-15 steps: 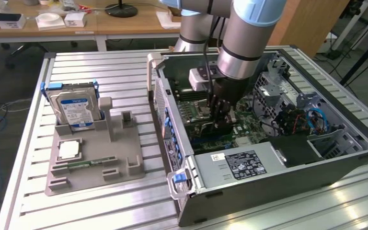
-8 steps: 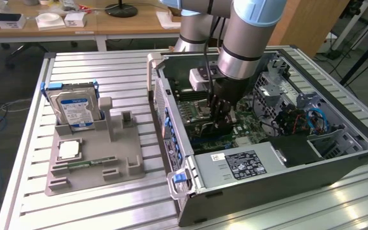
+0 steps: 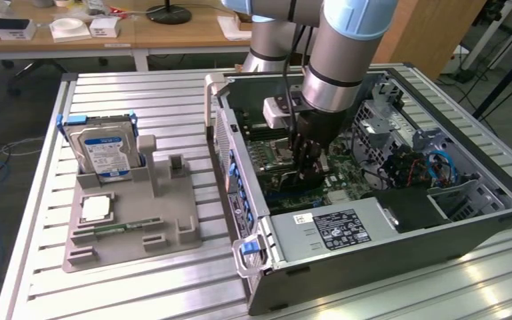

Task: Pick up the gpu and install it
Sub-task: 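Insert the gpu into the slot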

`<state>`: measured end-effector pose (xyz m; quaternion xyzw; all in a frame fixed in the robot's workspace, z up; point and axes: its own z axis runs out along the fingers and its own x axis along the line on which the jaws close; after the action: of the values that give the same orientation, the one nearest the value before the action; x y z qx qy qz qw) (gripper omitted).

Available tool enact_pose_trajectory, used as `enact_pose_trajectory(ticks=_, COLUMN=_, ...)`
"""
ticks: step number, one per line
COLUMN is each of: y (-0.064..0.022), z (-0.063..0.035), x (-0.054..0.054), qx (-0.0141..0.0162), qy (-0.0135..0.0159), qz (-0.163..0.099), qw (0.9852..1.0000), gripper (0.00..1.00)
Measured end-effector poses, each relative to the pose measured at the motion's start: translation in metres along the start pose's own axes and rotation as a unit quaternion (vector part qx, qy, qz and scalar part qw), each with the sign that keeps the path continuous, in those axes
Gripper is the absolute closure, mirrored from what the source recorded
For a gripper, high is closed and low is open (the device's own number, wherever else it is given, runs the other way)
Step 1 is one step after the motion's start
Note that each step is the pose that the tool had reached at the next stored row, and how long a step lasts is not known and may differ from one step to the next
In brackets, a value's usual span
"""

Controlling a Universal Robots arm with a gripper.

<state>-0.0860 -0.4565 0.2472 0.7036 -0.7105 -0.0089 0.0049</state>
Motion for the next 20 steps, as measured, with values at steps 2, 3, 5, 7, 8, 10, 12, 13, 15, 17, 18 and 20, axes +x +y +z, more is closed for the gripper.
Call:
enact_pose_trajectory(ticks=2, y=0.0001, z=0.0008, x=0.0000, qx=0.0008, qy=-0.0002, qz=0.000, qw=1.0000, gripper=0.74)
enact_pose_trajectory(ticks=3, y=0.0001, z=0.0008, x=0.0000, qx=0.0008, qy=-0.0002, qz=0.000, qw=1.0000, gripper=0.74)
enact_pose_trajectory(ticks=5, y=0.0001, z=0.0008, x=0.0000, qx=0.0008, qy=-0.0002, qz=0.000, qw=1.0000, gripper=0.74)
enact_pose_trajectory(ticks=7, y=0.0001, z=0.0008, x=0.0000, qx=0.0008, qy=-0.0002, qz=0.000, qw=1.0000, gripper=0.74)
enact_pose_trajectory(ticks=8, y=0.0001, z=0.0008, x=0.0000, qx=0.0008, qy=-0.0002, qz=0.000, qw=1.0000, gripper=0.74)
enact_pose_trajectory(ticks=10, y=0.0001, z=0.0008, x=0.0000, qx=0.0008, qy=-0.0002, qz=0.000, qw=1.0000, gripper=0.74)
enact_pose_trajectory(ticks=12, y=0.0001, z=0.0008, x=0.0000, qx=0.0008, qy=-0.0002, qz=0.000, qw=1.0000, gripper=0.74)
enact_pose_trajectory(ticks=13, y=0.0001, z=0.0008, x=0.0000, qx=0.0008, qy=-0.0002, qz=0.000, qw=1.0000, gripper=0.74)
enact_pose_trajectory(ticks=15, y=0.0001, z=0.0008, x=0.0000, qx=0.0008, qy=-0.0002, qz=0.000, qw=1.0000, gripper=0.74)
enact_pose_trajectory(ticks=17, y=0.0001, z=0.0008, x=0.0000, qx=0.0008, qy=-0.0002, qz=0.000, qw=1.0000, gripper=0.74)
enact_pose_trajectory(ticks=18, y=0.0001, z=0.0008, x=0.0000, qx=0.0008, qy=-0.0002, qz=0.000, qw=1.0000, gripper=0.74)
enact_pose_trajectory(ticks=20, y=0.0001, z=0.0008, x=0.0000, qx=0.0008, qy=-0.0002, qz=0.000, qw=1.0000, gripper=0.74)
